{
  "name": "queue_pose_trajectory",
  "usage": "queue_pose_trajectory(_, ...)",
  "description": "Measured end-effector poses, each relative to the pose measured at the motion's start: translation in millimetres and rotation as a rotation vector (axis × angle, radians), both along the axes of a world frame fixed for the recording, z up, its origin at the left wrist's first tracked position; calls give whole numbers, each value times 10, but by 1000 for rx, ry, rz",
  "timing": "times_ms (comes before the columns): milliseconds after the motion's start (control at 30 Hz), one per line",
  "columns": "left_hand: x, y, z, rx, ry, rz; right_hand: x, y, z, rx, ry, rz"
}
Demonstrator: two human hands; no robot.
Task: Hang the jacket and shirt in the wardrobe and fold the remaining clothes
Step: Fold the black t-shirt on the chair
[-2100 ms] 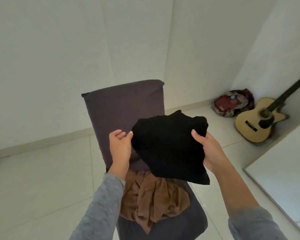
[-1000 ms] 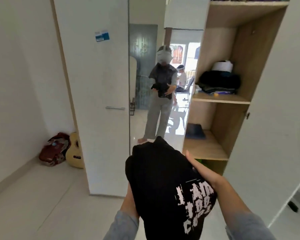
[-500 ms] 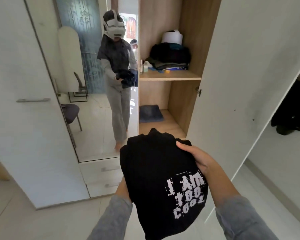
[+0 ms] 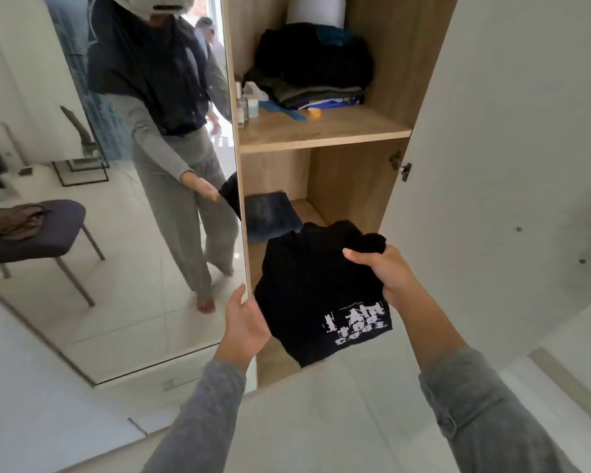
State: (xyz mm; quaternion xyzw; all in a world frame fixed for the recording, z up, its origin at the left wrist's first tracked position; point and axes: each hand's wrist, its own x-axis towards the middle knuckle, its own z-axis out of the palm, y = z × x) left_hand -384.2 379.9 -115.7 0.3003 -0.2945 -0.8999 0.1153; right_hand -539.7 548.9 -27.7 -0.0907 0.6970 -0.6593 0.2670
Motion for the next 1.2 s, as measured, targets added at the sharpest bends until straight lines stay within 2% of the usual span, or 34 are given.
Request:
queue_pose_trajectory(100, -531, -94, -14, -97, 38, -45, -366, -170, -168, 22, 37, -93)
queue_pose_trajectory(200, -882, -210, -35, -396, 37, -143, -726, -252, -302, 6, 46, -138)
queue_pose_trajectory(300, -1370, -302, -10, -546, 56, 12, -1184, -307, -357, -1, 41, -143)
queue_pose_trajectory(367, -1685, -390, -41, -610, 100, 12, -1529, -358, -348, -16, 52, -133)
queue_pose_trajectory(433, -2019, -451, -54, -622, 118, 16, -1838, -426, -322, -10, 82, -130)
queue_pose_trajectory(533, -2474, -540, -217, -623, 36, 71, -2190, -546, -364, 49, 193, -121)
queue_pose_trajectory(667, -2844, -595, -533, -601, -102, 172, -2483, -696, -587, 256, 428, -53)
queue_pose_trajectory(833, -3041, -1028, -662, -643, -246, 289, -2703, -1084, -838, 383, 434, 143)
queue_pose_trajectory(933, -3199, -1519, -639, -649, -340, 357, -2628, -1424, -973, 310, 439, 242)
queue_pose_trajectory(1000, -3400, -1863, -642, -750, -401, 343, -2593, -1643, -1138, 210, 385, 219)
queue_pose_trajectory(1067, -3639, -2147, -683, -972, -474, 227, -2626, -1824, -1384, 98, 285, 87)
queue_pose_trajectory(1133, -3788, -2246, -764, -1212, -546, 97, -2667, -1927, -1692, 24, 118, -105)
queue_pose_trajectory(1200, -3777, -2211, -1042, -1321, -613, 69, -2718, -1939, -2053, 9, -92, -292)
